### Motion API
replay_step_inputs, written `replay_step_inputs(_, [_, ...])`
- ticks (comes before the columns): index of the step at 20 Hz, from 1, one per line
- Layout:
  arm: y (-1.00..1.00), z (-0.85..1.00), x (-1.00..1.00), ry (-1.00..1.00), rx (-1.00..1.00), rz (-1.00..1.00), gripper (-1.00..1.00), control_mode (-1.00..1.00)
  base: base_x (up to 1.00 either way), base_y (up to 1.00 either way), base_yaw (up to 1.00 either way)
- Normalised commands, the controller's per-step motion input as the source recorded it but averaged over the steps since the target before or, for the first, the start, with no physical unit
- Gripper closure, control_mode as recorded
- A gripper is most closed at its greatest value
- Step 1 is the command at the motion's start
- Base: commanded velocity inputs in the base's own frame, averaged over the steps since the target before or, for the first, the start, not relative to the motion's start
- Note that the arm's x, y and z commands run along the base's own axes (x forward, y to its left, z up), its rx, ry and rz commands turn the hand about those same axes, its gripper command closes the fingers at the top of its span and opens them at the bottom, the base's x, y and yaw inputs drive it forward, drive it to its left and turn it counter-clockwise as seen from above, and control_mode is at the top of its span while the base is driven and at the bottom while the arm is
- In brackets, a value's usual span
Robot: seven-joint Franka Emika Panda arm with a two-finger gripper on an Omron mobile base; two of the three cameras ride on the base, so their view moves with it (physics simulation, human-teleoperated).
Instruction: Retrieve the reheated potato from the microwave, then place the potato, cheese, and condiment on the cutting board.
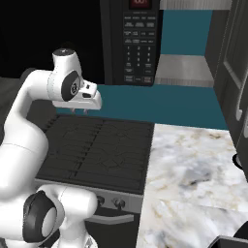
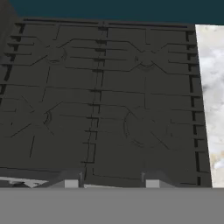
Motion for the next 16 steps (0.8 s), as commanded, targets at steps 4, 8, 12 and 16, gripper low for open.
replay_step_inputs(4, [0.0, -0.01, -0.12, 0.0, -0.01, 0.0, -1.0, -1.0, 0.0, 0.0, 0.0])
replay_step_inputs(8, [-0.05, 0.04, -0.34, -0.34, 0.0, 0.0, -1.0, -1.0, 0.0, 0.0, 0.0])
replay_step_inputs(12, [-0.2, 0.26, -0.26, -0.42, 0.06, -0.02, -1.0, -1.0, 0.0, 0.0, 0.0])
replay_step_inputs(16, [-0.23, 0.39, -0.17, -0.38, 0.07, -0.01, -1.0, -1.0, 0.0, 0.0, 0.0])
